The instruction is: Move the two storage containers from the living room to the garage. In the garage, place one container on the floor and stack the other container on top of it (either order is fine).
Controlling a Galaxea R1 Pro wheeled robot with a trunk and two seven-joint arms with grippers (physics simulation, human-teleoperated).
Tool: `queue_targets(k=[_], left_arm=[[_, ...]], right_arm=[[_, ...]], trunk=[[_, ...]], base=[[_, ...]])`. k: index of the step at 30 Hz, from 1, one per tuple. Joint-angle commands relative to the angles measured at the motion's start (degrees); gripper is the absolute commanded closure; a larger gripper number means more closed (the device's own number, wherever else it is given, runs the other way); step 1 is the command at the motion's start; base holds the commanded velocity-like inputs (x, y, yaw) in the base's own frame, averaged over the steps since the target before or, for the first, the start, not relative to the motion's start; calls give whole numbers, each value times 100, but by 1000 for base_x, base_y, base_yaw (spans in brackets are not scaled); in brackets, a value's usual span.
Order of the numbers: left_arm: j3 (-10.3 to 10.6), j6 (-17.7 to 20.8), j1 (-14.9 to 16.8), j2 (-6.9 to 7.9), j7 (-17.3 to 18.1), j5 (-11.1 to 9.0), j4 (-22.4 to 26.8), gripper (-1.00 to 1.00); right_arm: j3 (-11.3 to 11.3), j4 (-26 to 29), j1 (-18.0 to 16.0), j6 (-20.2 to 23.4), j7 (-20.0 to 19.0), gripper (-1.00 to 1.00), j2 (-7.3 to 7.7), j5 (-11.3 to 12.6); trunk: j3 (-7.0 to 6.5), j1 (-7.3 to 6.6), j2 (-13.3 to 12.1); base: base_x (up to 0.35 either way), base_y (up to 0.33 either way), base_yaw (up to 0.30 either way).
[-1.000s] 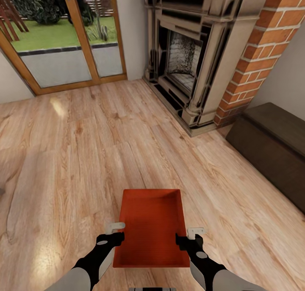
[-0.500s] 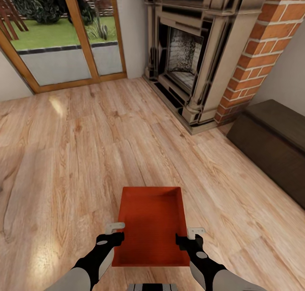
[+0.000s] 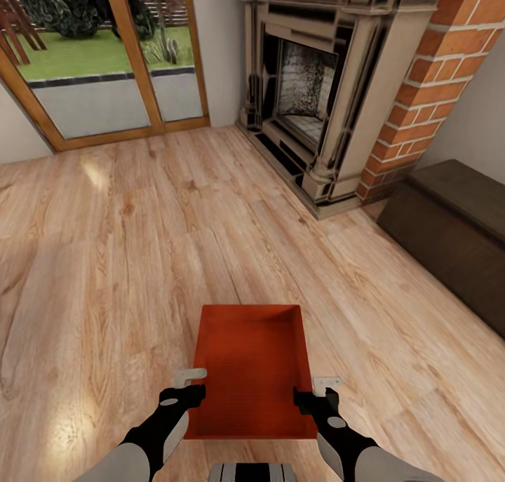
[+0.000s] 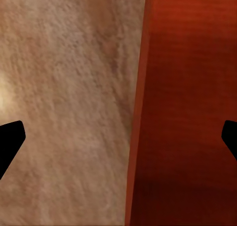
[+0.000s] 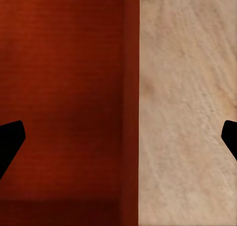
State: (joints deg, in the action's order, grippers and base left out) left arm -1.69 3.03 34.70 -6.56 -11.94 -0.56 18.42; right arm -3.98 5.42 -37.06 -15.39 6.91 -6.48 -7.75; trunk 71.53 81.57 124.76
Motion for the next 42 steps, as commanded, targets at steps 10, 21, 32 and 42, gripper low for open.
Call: queue_targets(k=[10,21,32,42], left_arm=[[-16,31,-1,-3,-10,-6,19,-100],[-16,31,1,-3,-18,-6,52,-100],[-16,40,1,-2,-19,-14,46,-100],[-16,40,-1,-11,-19,5,40,-100]], right_arm=[[-33,-6,-3,-9,21,-100,-2,-60],[-41,-6,-3,-15,21,-100,-2,-26],[-41,-6,-3,-17,21,-100,-2,-16],[-41,-6,-3,-129,30,-100,-11,-7]], trunk=[[183,219,404],[381,461,845],[381,461,845],[381,461,845]], base=[[0,0,0],[0,0,0],[0,0,0],[0,0,0]])
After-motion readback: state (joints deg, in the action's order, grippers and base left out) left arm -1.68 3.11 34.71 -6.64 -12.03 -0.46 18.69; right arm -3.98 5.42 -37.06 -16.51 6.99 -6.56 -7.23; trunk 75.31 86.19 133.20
